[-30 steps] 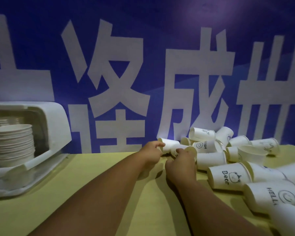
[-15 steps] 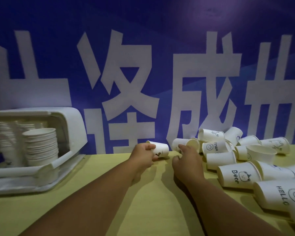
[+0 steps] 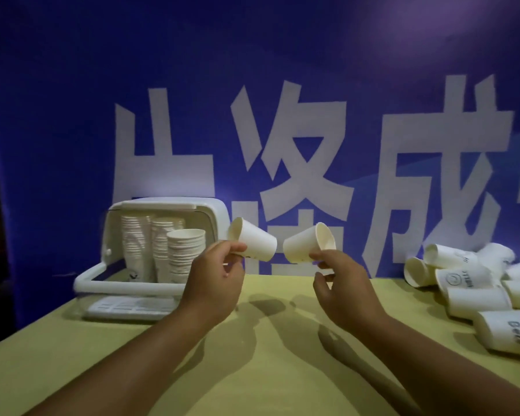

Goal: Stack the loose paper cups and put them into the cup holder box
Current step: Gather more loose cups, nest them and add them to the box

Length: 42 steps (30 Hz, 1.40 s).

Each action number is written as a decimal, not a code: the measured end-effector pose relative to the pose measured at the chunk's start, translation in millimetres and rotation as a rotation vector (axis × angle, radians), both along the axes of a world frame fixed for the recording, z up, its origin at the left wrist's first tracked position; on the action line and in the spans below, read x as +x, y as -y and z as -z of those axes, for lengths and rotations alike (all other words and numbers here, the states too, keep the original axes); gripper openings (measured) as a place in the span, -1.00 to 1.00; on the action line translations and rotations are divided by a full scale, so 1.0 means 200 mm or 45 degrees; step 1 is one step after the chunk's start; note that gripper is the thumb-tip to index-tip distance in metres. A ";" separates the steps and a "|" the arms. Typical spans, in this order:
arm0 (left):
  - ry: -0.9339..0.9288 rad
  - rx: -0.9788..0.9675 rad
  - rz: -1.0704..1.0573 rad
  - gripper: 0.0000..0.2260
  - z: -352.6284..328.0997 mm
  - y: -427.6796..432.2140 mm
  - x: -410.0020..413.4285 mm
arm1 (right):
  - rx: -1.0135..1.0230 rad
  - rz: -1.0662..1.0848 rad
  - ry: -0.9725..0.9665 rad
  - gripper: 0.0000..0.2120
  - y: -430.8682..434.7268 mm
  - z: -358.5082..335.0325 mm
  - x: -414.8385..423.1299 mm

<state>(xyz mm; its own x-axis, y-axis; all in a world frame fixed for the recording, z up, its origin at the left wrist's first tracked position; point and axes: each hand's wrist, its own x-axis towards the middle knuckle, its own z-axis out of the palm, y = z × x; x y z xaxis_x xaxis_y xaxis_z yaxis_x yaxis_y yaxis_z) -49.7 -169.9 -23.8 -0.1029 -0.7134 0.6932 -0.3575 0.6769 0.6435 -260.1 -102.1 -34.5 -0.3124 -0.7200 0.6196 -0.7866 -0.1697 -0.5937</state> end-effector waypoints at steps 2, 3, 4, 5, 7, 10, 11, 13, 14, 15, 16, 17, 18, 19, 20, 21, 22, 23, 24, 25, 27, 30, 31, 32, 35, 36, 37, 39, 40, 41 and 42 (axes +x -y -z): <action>-0.049 -0.107 -0.067 -0.72 -0.04 0.01 0.09 | -0.089 -0.056 0.029 -0.59 0.05 -0.05 0.12; -0.080 -0.149 -0.105 -0.74 -0.06 0.02 0.13 | -0.140 -0.089 0.077 -0.61 0.09 -0.09 0.18; -0.114 -0.200 -0.154 -0.75 -0.09 0.02 0.17 | -0.190 -0.126 0.142 -0.65 0.12 -0.12 0.25; -0.144 -0.260 -0.209 -0.77 -0.11 0.03 0.20 | -0.240 -0.160 0.203 -0.69 0.16 -0.16 0.31; -0.168 -0.376 -0.327 -0.78 -0.13 0.05 0.28 | -0.321 -0.188 0.244 -0.76 0.23 -0.25 0.42; -0.114 -0.479 -0.503 -0.80 -0.13 0.11 0.37 | -0.396 -0.193 0.282 -0.80 0.34 -0.35 0.55; -0.086 -0.494 -0.534 -0.81 -0.13 0.13 0.39 | -0.405 -0.193 0.320 -0.82 0.37 -0.37 0.58; -0.026 -0.480 -0.549 -0.82 -0.13 0.16 0.42 | -0.388 -0.204 0.363 -0.85 0.41 -0.37 0.64; 0.004 -0.448 -0.548 -0.82 -0.13 0.17 0.42 | -0.377 -0.216 0.355 -0.86 0.42 -0.36 0.66; 0.033 -0.425 -0.548 -0.81 -0.13 0.17 0.42 | -0.373 -0.230 0.326 -0.86 0.43 -0.34 0.68; 0.063 -0.418 -0.550 -0.79 -0.13 0.17 0.42 | -0.372 -0.239 0.279 -0.85 0.43 -0.33 0.68; 0.097 -0.421 -0.552 -0.77 -0.13 0.18 0.42 | -0.371 -0.240 0.232 -0.83 0.43 -0.32 0.68; 0.132 -0.421 -0.548 -0.76 -0.13 0.18 0.42 | -0.373 -0.238 0.202 -0.81 0.43 -0.31 0.68; 0.176 -0.411 -0.544 -0.75 -0.13 0.18 0.42 | -0.374 -0.235 0.200 -0.80 0.42 -0.31 0.67; 0.234 -0.387 -0.544 -0.74 -0.13 0.19 0.42 | -0.376 -0.235 0.215 -0.80 0.42 -0.31 0.66; 0.302 -0.350 -0.548 -0.74 -0.12 0.19 0.42 | -0.379 -0.237 0.232 -0.79 0.41 -0.32 0.65; 0.373 -0.293 -0.555 -0.74 -0.12 0.19 0.42 | -0.383 -0.245 0.235 -0.79 0.41 -0.32 0.65; 0.438 -0.226 -0.561 -0.73 -0.11 0.18 0.42 | -0.390 -0.253 0.222 -0.79 0.40 -0.33 0.65; 0.494 -0.157 -0.564 -0.73 -0.11 0.17 0.42 | -0.395 -0.261 0.199 -0.79 0.40 -0.34 0.65; 0.542 -0.095 -0.560 -0.72 -0.11 0.17 0.41 | -0.400 -0.266 0.176 -0.79 0.39 -0.34 0.66; 0.578 -0.040 -0.519 -0.72 -0.10 0.18 0.41 | -0.399 -0.279 0.161 -0.80 0.38 -0.36 0.67; 0.478 -0.033 -0.334 -0.69 -0.07 0.22 0.40 | -0.372 -0.322 0.150 -0.79 0.36 -0.38 0.69; 0.411 -0.022 -0.300 -0.63 -0.06 0.23 0.40 | -0.364 -0.340 0.136 -0.78 0.35 -0.38 0.69; 0.349 -0.018 -0.294 -0.55 -0.06 0.23 0.39 | -0.352 -0.359 0.117 -0.77 0.35 -0.38 0.70; 0.272 -0.109 -0.356 -0.34 -0.04 0.26 0.40 | -0.299 -0.357 -0.007 -0.77 0.37 -0.37 0.71; 0.271 -0.154 -0.384 -0.31 -0.03 0.27 0.40 | -0.284 -0.347 -0.038 -0.75 0.39 -0.37 0.72; 0.267 -0.188 -0.400 -0.28 -0.03 0.28 0.40 | -0.271 -0.347 -0.049 -0.73 0.40 -0.36 0.73; 0.258 -0.207 -0.415 -0.24 -0.02 0.29 0.40 | -0.238 -0.367 -0.054 -0.69 0.41 -0.35 0.75; 0.252 -0.203 -0.416 -0.22 -0.01 0.30 0.40 | -0.213 -0.376 -0.070 -0.68 0.42 -0.35 0.76; 0.238 -0.203 -0.411 -0.19 -0.01 0.30 0.40 | -0.185 -0.375 -0.101 -0.67 0.42 -0.34 0.76; 0.220 -0.205 -0.405 -0.15 -0.01 0.31 0.40 | -0.159 -0.366 -0.140 -0.66 0.41 -0.34 0.77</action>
